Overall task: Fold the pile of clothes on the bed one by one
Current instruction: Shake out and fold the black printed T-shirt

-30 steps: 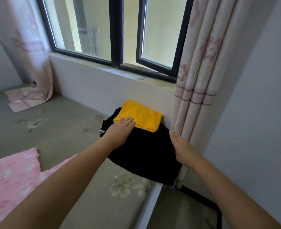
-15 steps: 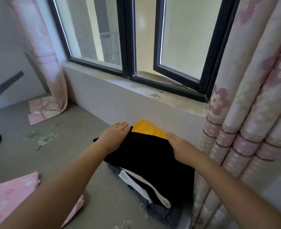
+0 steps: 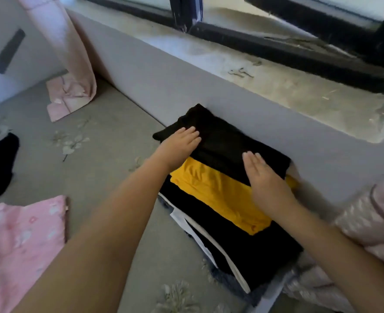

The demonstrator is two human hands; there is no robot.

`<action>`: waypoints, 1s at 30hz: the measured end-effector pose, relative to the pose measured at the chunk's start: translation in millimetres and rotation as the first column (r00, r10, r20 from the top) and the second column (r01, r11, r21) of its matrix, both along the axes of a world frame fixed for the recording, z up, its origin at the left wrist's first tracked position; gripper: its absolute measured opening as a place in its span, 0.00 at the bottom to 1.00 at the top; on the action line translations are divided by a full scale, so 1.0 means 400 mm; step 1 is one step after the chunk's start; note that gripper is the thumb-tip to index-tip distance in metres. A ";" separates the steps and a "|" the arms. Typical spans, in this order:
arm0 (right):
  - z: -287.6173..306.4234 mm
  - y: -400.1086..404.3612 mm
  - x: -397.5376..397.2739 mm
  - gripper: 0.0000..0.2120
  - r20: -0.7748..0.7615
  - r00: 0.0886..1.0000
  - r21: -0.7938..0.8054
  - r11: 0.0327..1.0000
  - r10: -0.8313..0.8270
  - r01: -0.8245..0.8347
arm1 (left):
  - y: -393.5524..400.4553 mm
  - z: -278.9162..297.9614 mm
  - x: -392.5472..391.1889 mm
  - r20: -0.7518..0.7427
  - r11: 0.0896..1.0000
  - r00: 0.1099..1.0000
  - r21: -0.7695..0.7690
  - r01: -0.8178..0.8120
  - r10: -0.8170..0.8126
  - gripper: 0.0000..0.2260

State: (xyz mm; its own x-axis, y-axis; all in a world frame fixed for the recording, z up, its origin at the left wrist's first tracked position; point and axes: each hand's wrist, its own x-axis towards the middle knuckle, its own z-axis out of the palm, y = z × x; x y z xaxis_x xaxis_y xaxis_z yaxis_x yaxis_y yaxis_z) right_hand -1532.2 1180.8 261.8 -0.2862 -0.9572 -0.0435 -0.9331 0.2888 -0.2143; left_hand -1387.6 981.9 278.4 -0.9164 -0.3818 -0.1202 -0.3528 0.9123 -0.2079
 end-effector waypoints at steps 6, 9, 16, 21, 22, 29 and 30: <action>-0.290 0.021 0.075 0.37 0.019 0.999 0.391 0.920 0.025 -0.031 | 0.079 -0.302 0.056 0.315 0.952 0.929 0.170 -0.256 0.194 0.29; -0.342 0.020 0.070 0.36 0.024 1.000 0.316 0.949 0.005 -0.012 | 0.095 -0.346 0.063 0.218 0.930 0.939 0.200 -0.309 0.265 0.30; -0.292 0.021 0.114 0.33 0.025 1.000 0.155 0.988 0.001 -0.005 | 0.134 -0.351 0.180 0.095 0.859 0.887 0.221 -0.462 0.453 0.34; -0.258 -0.043 0.308 0.28 0.035 0.967 -0.044 0.967 0.251 -0.249 | 0.193 -0.355 0.429 0.155 0.679 0.723 0.257 -0.687 0.673 0.27; -0.259 -0.059 0.364 0.27 0.063 0.948 -0.048 0.950 0.312 -0.310 | 0.212 -0.354 0.493 0.164 0.626 0.668 0.248 -0.740 0.725 0.25; -0.318 -0.103 0.810 0.29 0.190 0.742 0.068 0.746 0.642 -0.663 | 0.409 -0.354 0.995 0.205 0.292 0.311 0.121 -0.949 0.928 0.25; -0.322 -0.101 0.870 0.29 0.190 0.719 0.079 0.719 0.669 -0.690 | 0.442 -0.354 1.065 0.201 0.230 0.251 0.126 -0.965 0.947 0.25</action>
